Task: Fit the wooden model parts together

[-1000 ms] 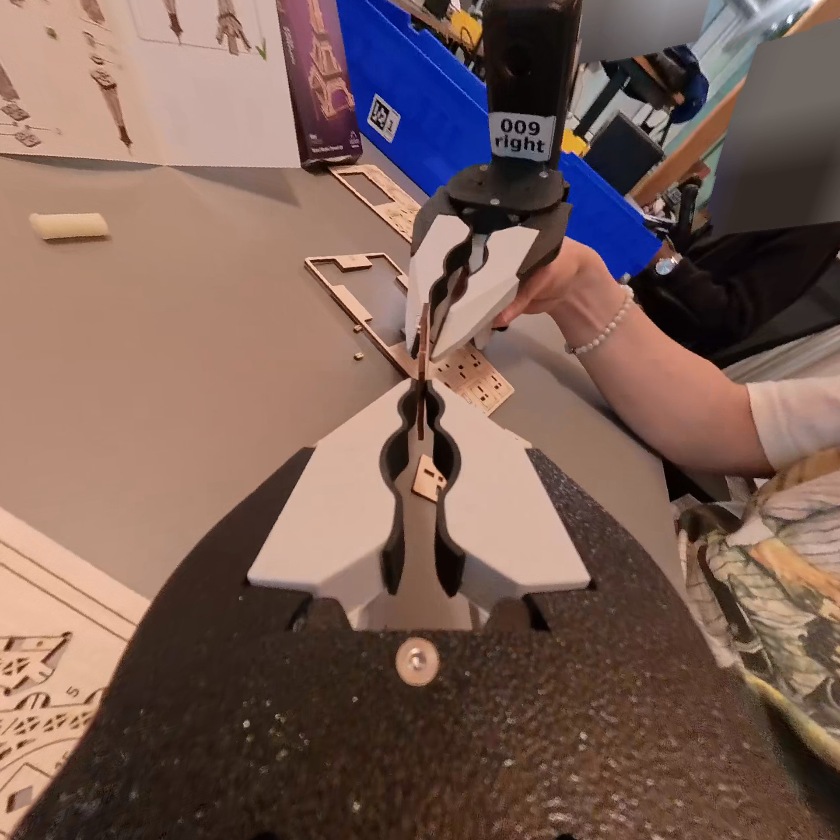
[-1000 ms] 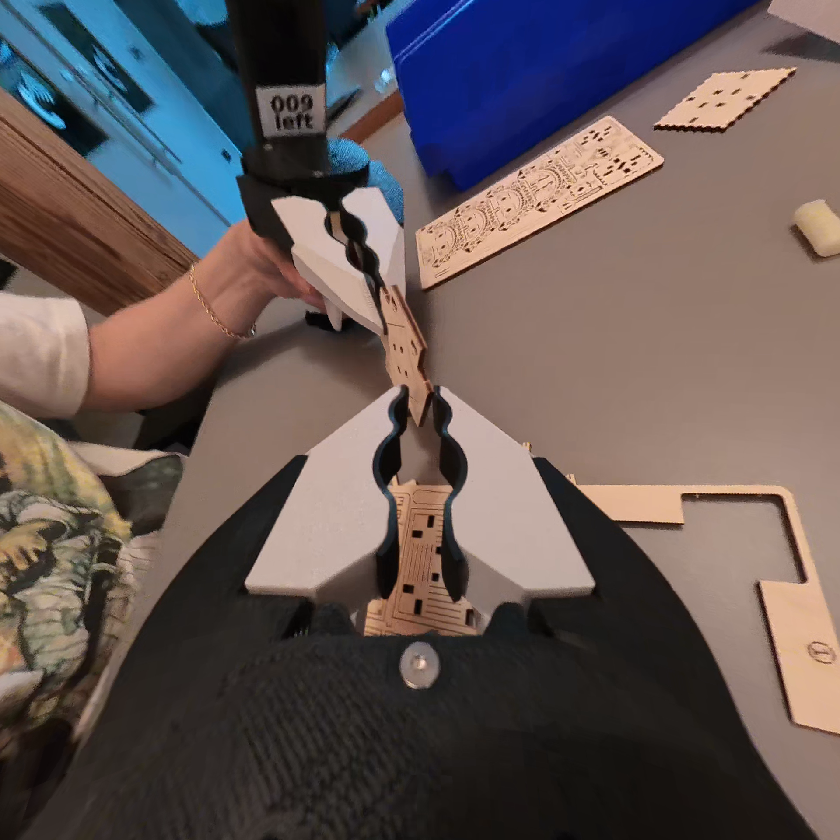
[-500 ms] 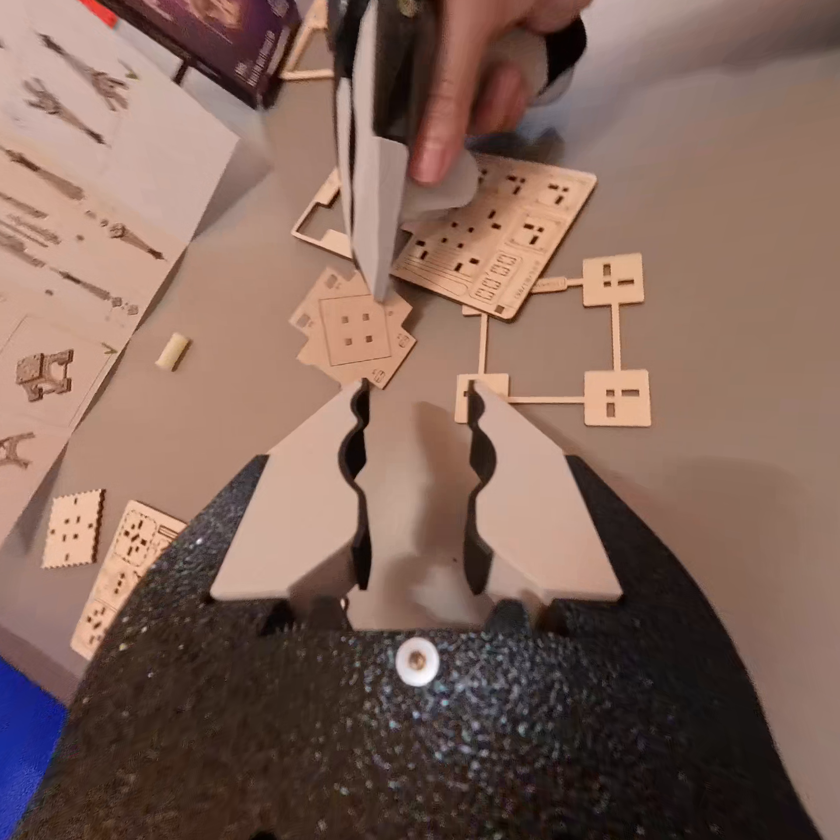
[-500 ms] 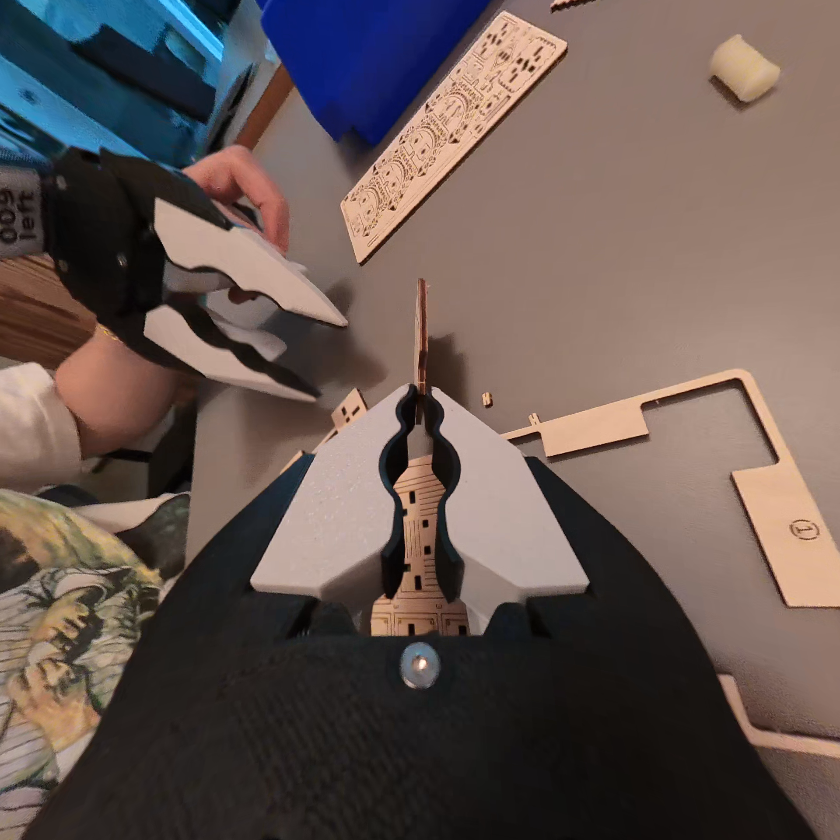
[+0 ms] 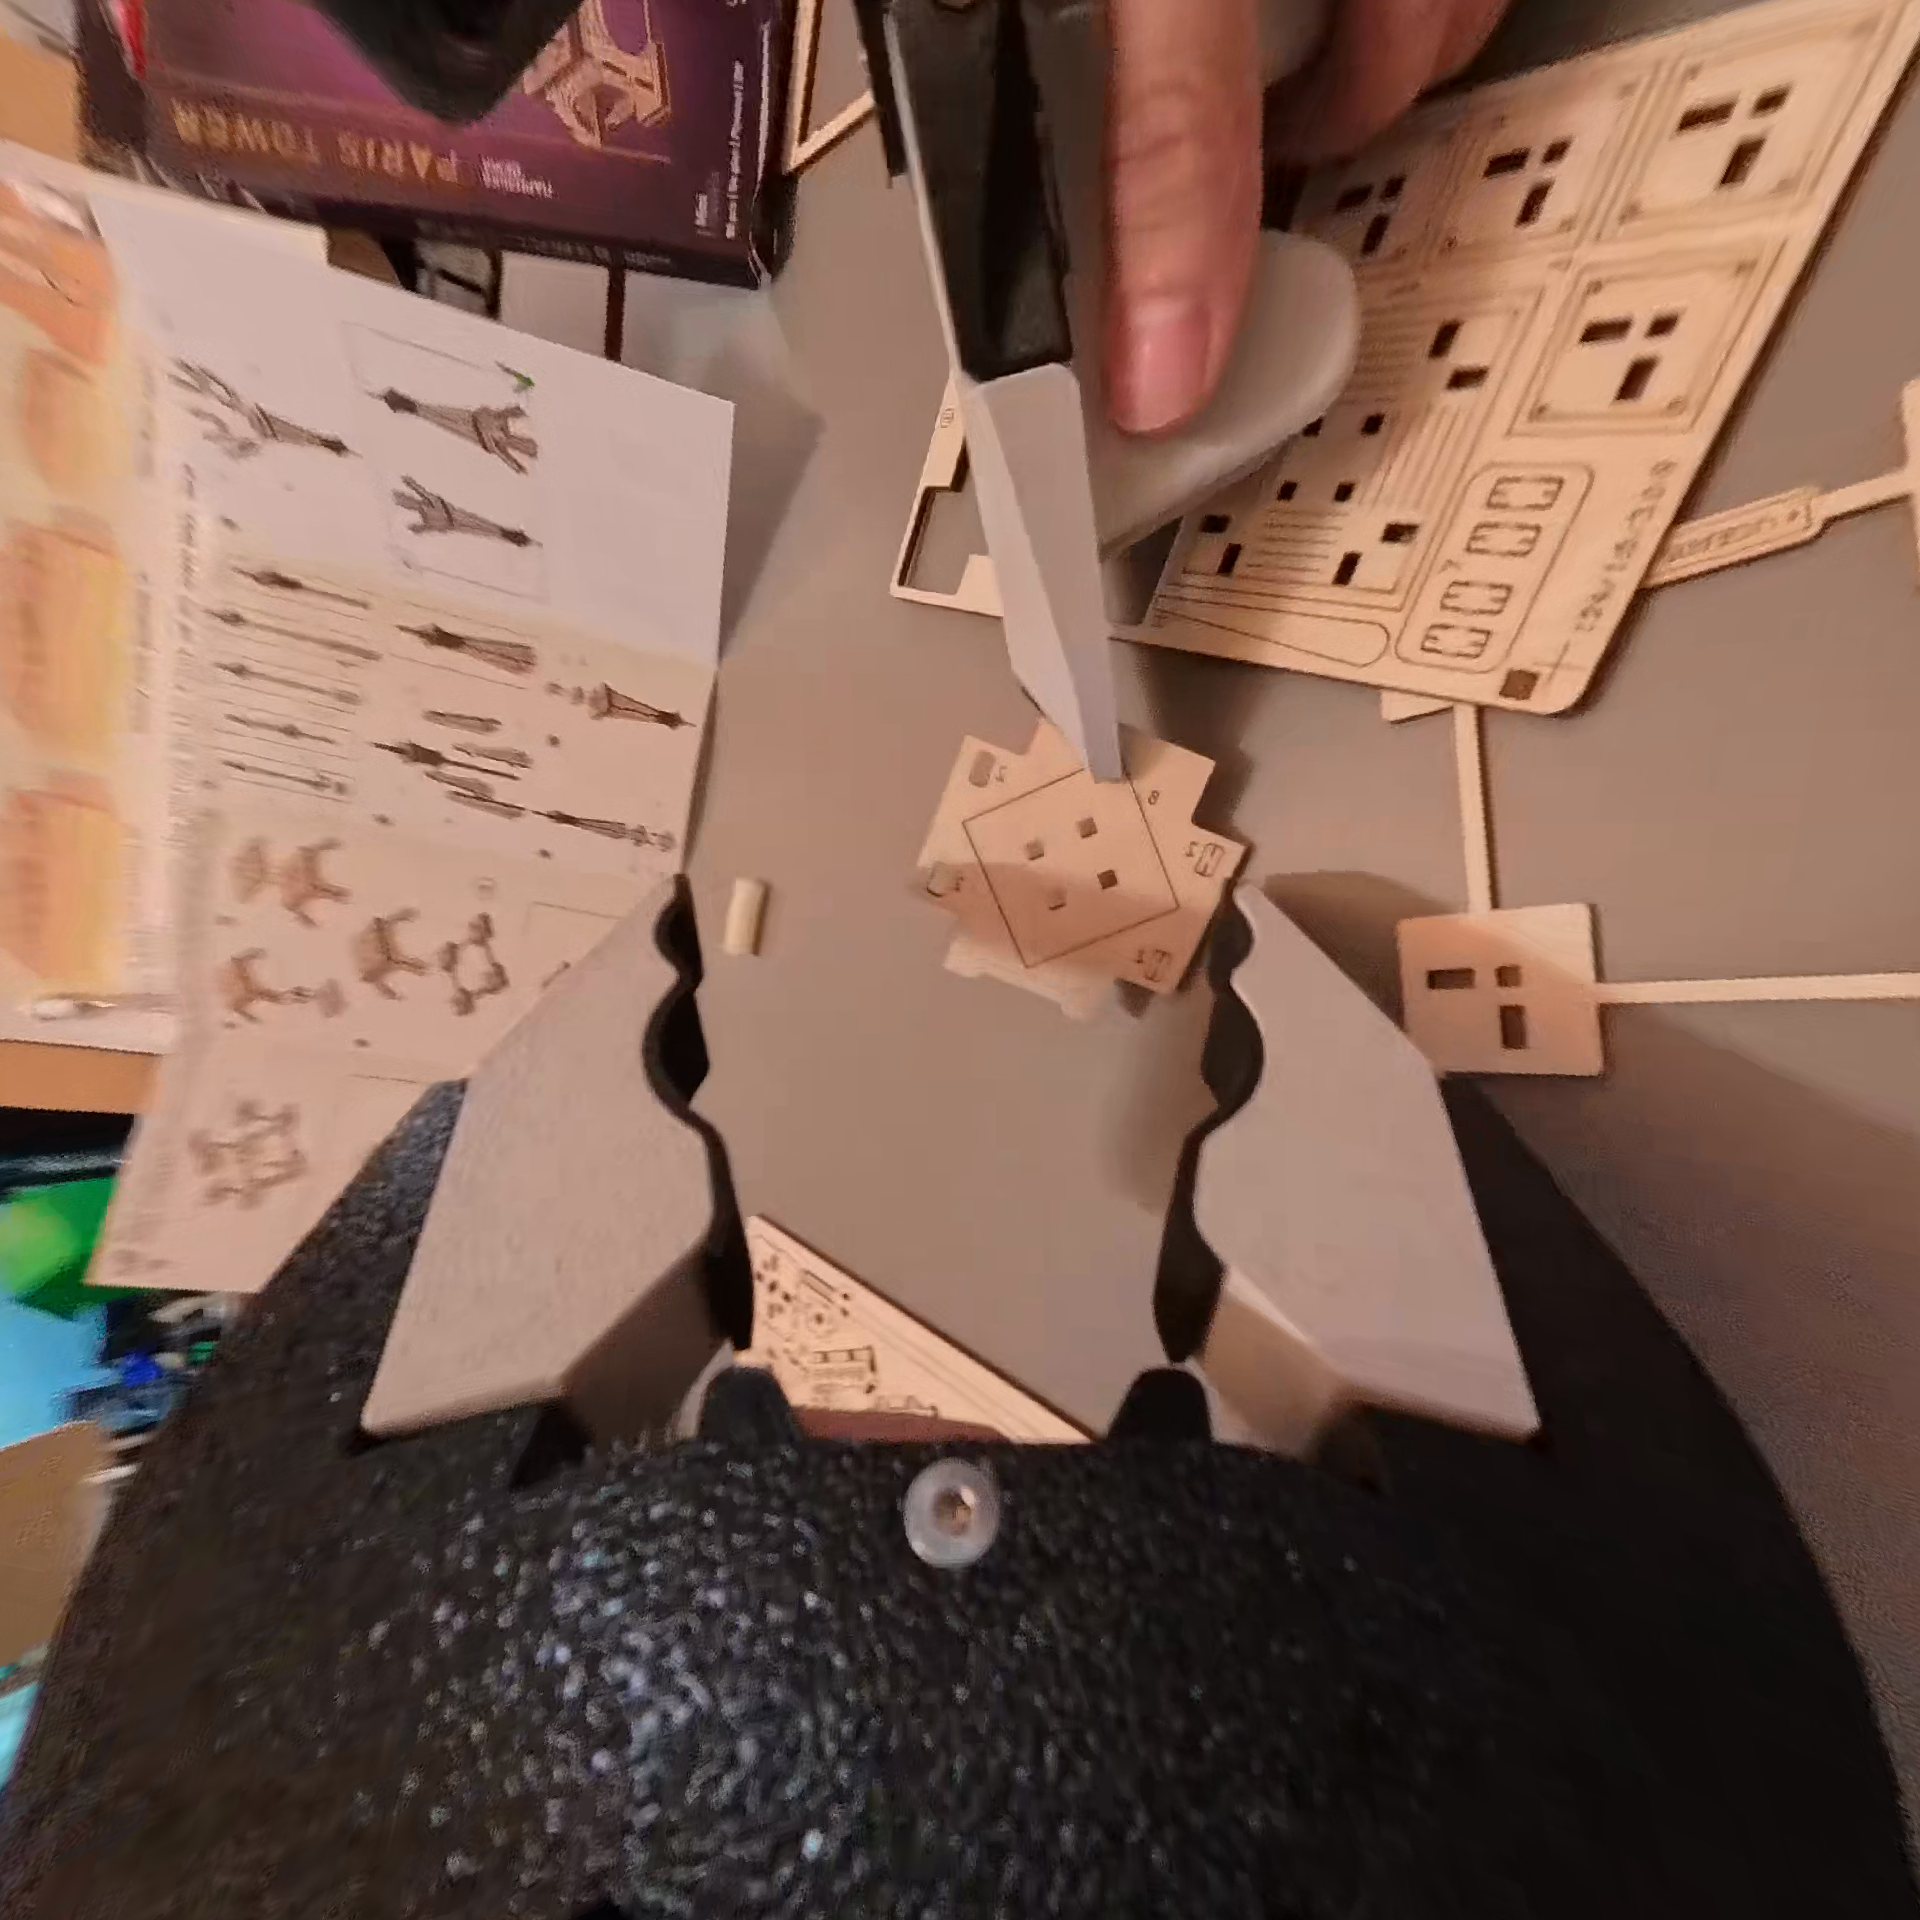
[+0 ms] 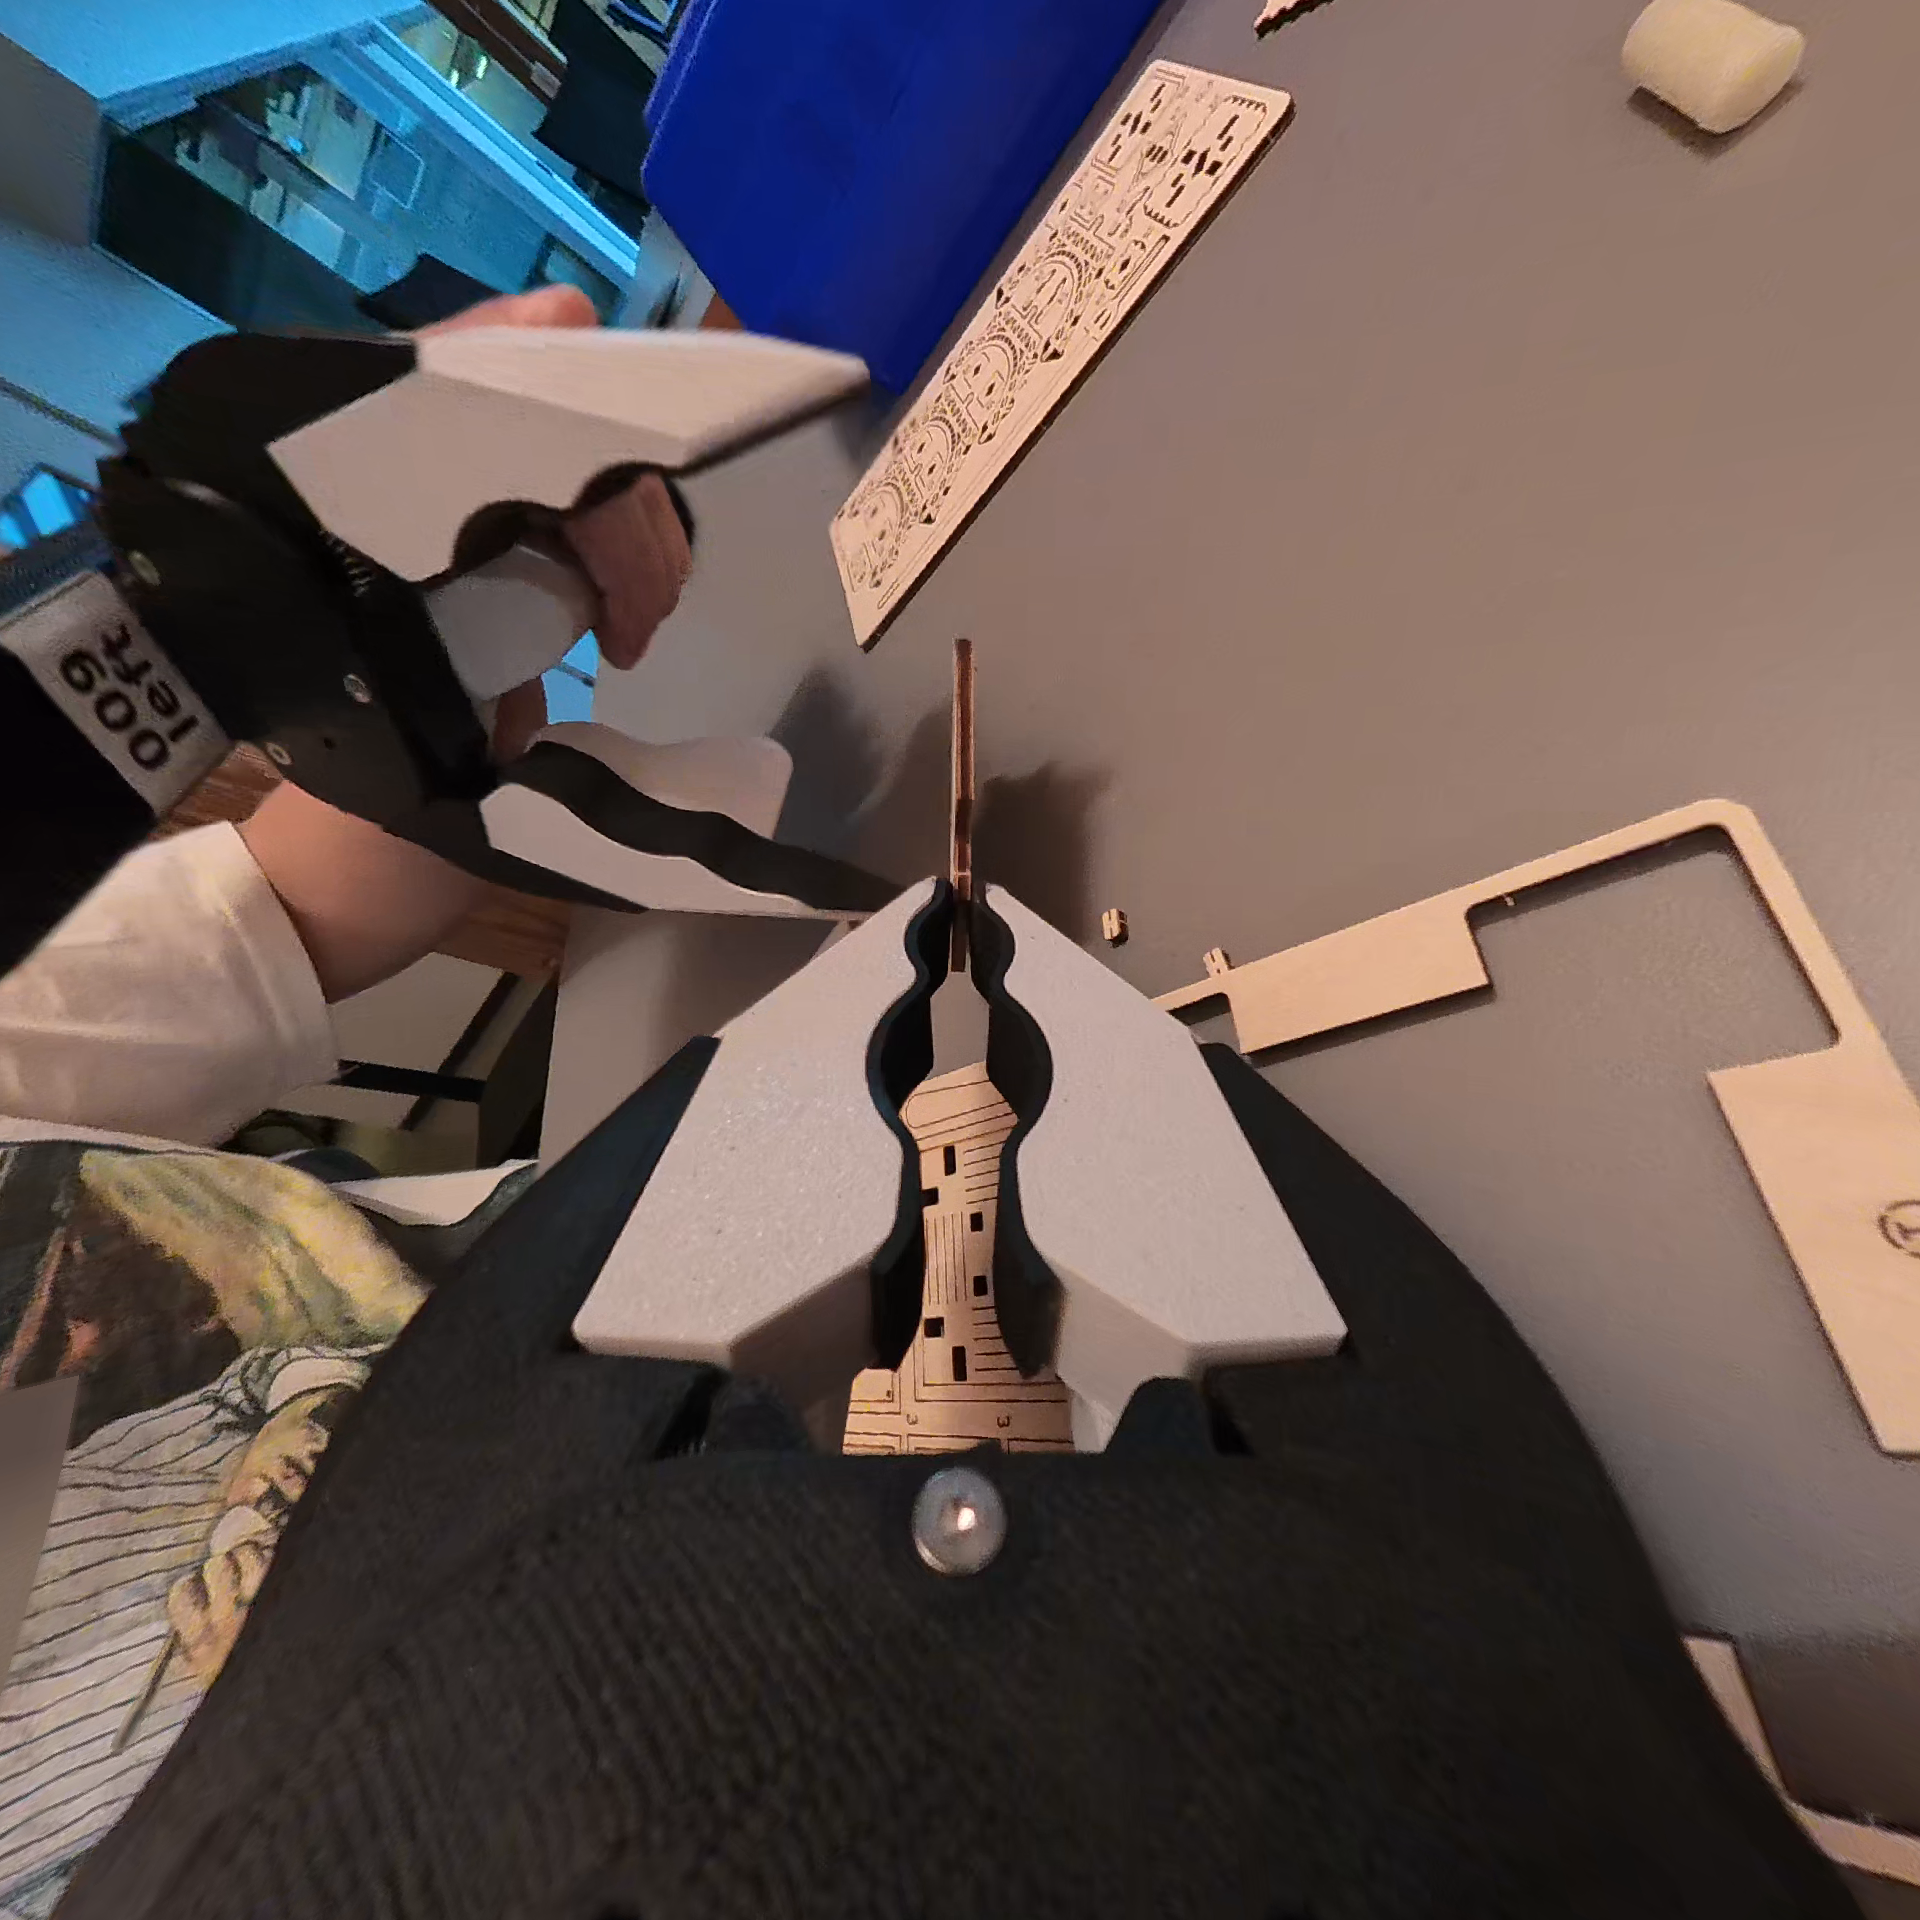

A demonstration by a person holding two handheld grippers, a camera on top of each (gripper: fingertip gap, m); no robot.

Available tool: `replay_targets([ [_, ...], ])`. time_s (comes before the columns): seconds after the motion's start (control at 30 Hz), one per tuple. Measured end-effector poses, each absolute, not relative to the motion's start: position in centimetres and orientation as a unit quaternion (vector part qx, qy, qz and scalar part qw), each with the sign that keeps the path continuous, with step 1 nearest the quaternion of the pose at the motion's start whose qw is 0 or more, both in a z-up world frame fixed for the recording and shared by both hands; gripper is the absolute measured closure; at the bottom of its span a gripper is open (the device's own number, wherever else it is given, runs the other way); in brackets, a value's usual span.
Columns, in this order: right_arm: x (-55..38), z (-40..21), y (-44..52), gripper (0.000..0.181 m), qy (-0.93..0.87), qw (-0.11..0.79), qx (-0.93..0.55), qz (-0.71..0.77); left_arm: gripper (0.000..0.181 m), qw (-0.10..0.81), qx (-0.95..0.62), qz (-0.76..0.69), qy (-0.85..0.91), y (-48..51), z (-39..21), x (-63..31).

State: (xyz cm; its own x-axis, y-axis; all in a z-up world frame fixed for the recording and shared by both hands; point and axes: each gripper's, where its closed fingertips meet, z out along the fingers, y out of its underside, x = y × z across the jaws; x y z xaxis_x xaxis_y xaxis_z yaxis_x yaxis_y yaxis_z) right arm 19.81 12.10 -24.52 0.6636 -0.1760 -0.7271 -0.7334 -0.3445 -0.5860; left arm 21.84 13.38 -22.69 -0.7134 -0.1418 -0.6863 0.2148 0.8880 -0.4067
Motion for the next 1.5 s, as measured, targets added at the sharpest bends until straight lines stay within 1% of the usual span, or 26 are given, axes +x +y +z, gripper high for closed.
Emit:
replay_targets([
  [0.03,19.8,-24.6,12.1,0.18,0.294,0.489,-0.772,0.28,0.08,0.389,0.038,-0.229,0.891,13.2,-22.6,21.8],
  [0.2,19.7,-24.6,12.2,0.18,0.289,0.487,-0.779,0.269,0.081,0.424,0.102,-0.212,0.875,11.5,-21.1,21.5],
  [0.43,19.7,-24.6,12.2,0.181,0.286,0.487,-0.78,0.27,0.079,0.426,0.151,-0.149,0.879,11.4,-22.0,22.3],
  [0.5,19.7,-24.6,12.3,0.18,0.287,0.486,-0.779,0.273,0.087,0.416,0.162,-0.142,0.884,11.4,-22.5,22.0],
  [0.57,19.7,-24.6,12.2,0.181,0.287,0.486,-0.779,0.273,0.087,0.418,0.168,-0.141,0.882,11.3,-22.5,21.9],
  [0.63,19.7,-24.6,12.2,0.181,0.287,0.486,-0.779,0.273,0.096,0.407,0.171,-0.137,0.887,11.4,-22.8,21.7],
  [0.9,19.7,-24.6,12.3,0.181,0.288,0.486,-0.778,0.275,0.103,0.397,0.189,-0.105,0.892,11.2,-23.2,21.4],
  [1.07,19.7,-24.6,12.3,0.181,0.288,0.486,-0.777,0.277,0.091,0.405,0.177,-0.107,0.891,11.4,-23.0,21.6],
  [1.17,19.7,-24.6,12.3,0.181,0.288,0.486,-0.777,0.277,0.091,0.413,0.169,-0.115,0.888,11.3,-22.9,21.8],
  [1.4,19.7,-24.6,12.3,0.18,0.288,0.486,-0.777,0.277,0.095,0.393,0.145,-0.118,0.9,11.6,-23.2,21.8],
  [1.43,19.7,-24.6,12.3,0.181,0.289,0.486,-0.777,0.277,0.093,0.39,0.136,-0.117,0.903,11.7,-23.2,21.9],
  [1.5,19.7,-24.6,12.3,0.18,0.289,0.486,-0.777,0.277,0.083,0.393,0.117,-0.115,0.905,11.7,-22.9,22.5],
])
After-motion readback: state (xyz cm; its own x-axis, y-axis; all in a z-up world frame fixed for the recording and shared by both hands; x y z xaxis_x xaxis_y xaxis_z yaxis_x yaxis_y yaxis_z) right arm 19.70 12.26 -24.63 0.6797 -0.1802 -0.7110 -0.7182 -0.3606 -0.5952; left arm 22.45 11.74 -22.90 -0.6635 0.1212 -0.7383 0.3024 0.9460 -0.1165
